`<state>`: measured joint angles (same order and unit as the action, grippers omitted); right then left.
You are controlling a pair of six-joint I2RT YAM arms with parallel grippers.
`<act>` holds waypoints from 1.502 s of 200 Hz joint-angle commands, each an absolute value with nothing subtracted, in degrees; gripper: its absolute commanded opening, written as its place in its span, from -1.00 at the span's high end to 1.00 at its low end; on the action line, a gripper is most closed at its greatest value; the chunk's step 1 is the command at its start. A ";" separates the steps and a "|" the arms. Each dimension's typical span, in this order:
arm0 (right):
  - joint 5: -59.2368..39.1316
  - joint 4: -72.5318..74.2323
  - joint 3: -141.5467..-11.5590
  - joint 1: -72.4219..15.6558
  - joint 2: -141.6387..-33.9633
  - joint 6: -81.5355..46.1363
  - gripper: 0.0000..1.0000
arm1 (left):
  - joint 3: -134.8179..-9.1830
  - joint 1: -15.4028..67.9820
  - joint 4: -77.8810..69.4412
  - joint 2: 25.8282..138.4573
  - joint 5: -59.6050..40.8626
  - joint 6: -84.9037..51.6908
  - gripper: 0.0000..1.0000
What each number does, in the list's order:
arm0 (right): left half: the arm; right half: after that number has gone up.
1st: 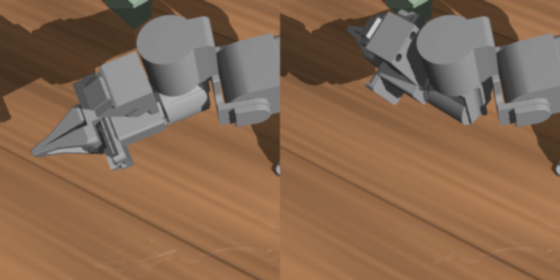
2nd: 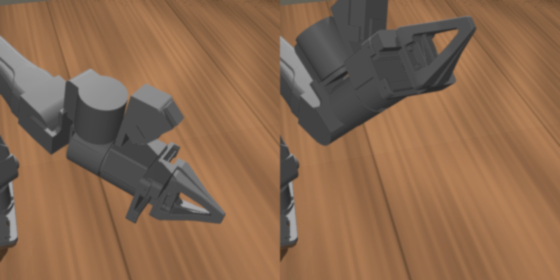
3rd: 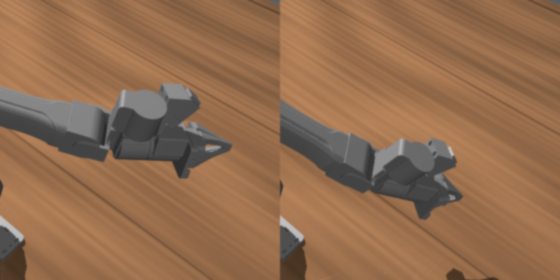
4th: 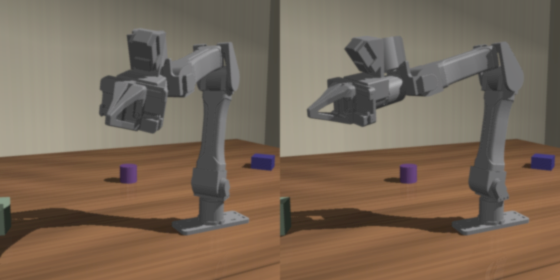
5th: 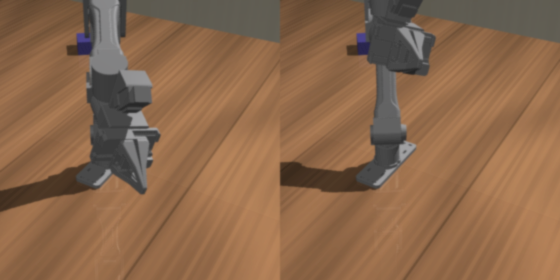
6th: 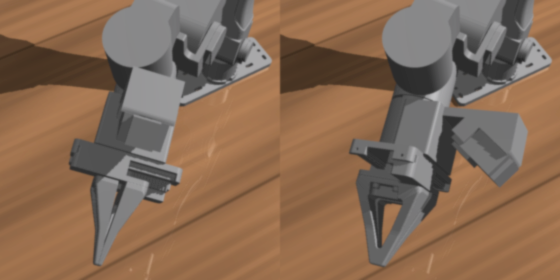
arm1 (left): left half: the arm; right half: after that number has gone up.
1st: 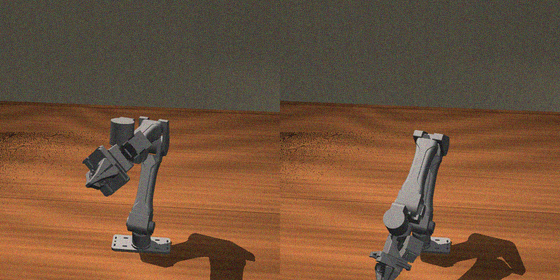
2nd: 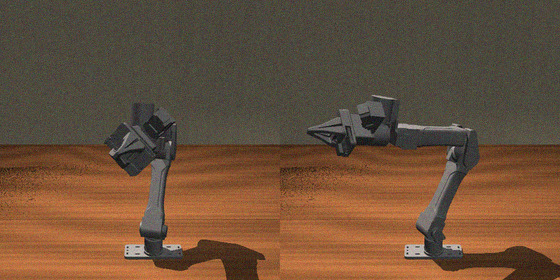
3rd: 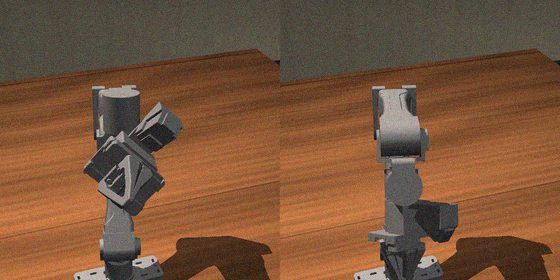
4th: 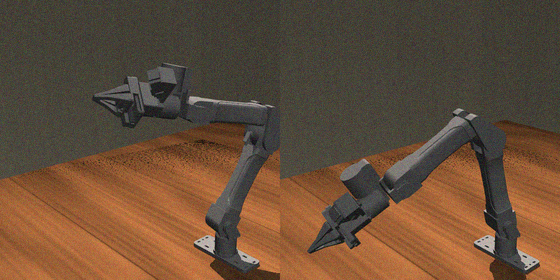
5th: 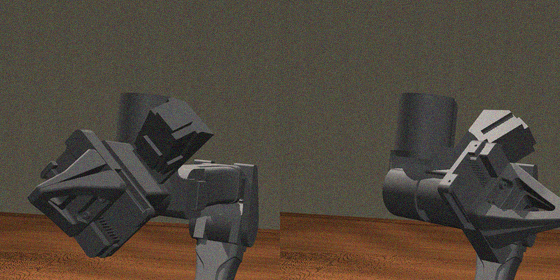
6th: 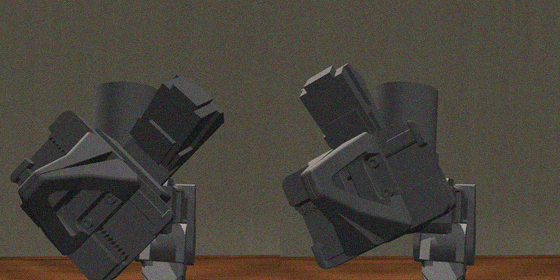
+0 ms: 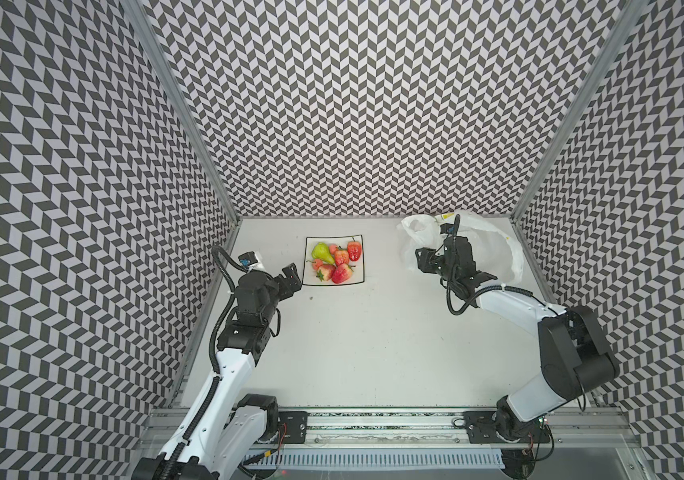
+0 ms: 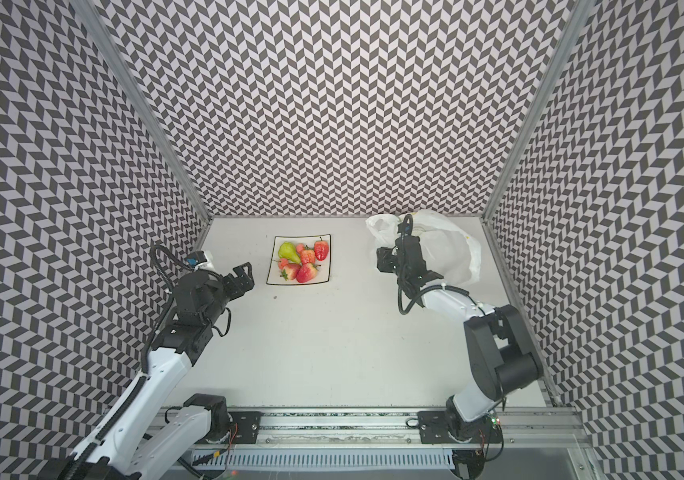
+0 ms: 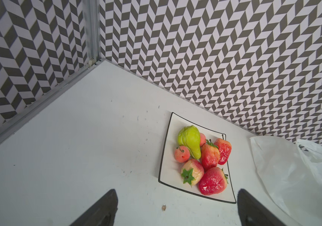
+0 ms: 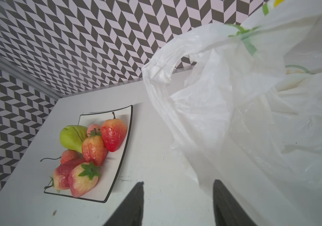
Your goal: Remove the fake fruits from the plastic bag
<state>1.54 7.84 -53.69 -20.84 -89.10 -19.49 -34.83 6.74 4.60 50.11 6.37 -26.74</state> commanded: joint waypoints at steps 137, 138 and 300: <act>21.09 50.16 -14.21 -3.95 -70.12 -6.11 -0.70 | -14.85 5.56 -46.88 66.94 14.78 -6.34 -1.00; 21.01 51.10 -14.14 -3.91 -70.48 -5.96 -0.71 | -14.72 5.55 -47.39 67.18 14.73 -6.25 -1.00; 10.17 79.05 -11.38 -2.61 -89.40 -1.64 -0.99 | -13.48 2.58 -74.66 89.55 12.58 -1.78 -1.00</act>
